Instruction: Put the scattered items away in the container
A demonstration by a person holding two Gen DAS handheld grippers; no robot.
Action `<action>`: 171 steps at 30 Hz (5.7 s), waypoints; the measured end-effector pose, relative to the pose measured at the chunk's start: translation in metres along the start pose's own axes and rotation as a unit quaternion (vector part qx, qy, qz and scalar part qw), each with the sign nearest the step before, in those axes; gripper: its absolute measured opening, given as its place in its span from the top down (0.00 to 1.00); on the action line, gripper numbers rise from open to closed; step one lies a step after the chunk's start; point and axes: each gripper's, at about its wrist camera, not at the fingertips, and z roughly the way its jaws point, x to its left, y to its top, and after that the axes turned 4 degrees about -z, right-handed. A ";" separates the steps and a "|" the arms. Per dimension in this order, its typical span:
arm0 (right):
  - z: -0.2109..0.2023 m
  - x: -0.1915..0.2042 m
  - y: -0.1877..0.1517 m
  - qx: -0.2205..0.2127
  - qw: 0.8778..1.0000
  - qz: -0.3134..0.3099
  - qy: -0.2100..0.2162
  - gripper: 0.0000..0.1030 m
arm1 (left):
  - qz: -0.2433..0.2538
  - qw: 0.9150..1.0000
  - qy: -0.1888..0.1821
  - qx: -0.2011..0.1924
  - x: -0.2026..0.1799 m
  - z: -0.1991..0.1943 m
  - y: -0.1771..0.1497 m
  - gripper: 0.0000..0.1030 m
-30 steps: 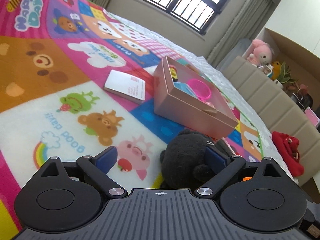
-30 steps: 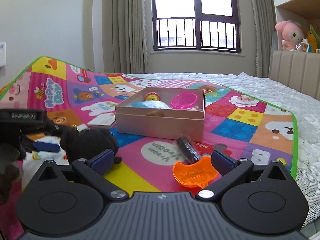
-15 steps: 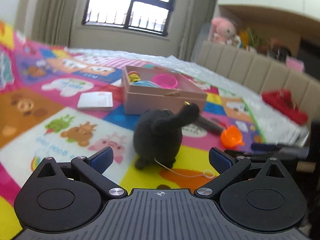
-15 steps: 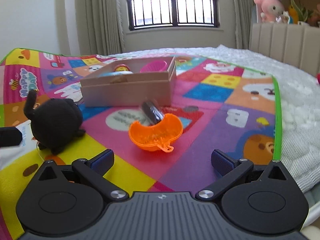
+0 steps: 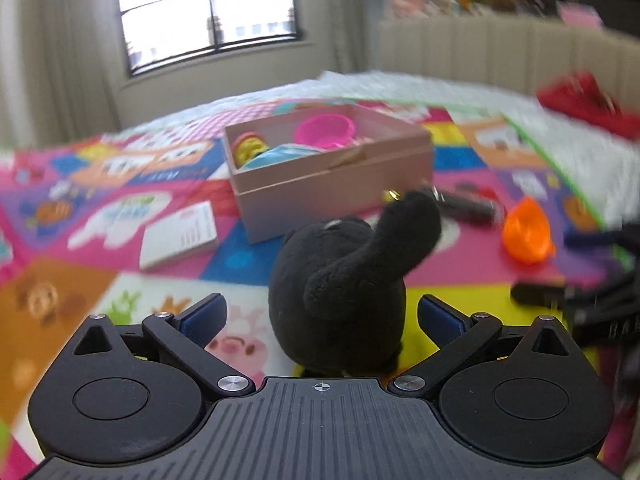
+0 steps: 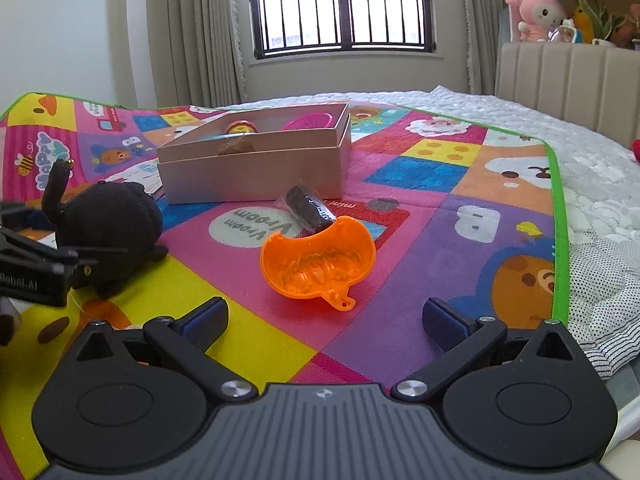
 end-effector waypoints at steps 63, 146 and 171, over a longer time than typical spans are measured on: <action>-0.025 0.016 0.009 -0.004 0.997 -0.076 0.035 0.42 | -0.177 0.981 0.080 -0.012 0.010 0.016 0.008 0.00; 0.228 0.054 0.245 0.082 0.983 -0.163 -0.003 0.40 | -0.328 0.939 -0.093 -0.039 0.157 0.023 0.028 0.00; 0.130 -0.033 0.230 0.048 0.991 0.097 0.083 0.18 | -0.323 0.946 -0.041 -0.004 0.160 0.037 0.009 0.00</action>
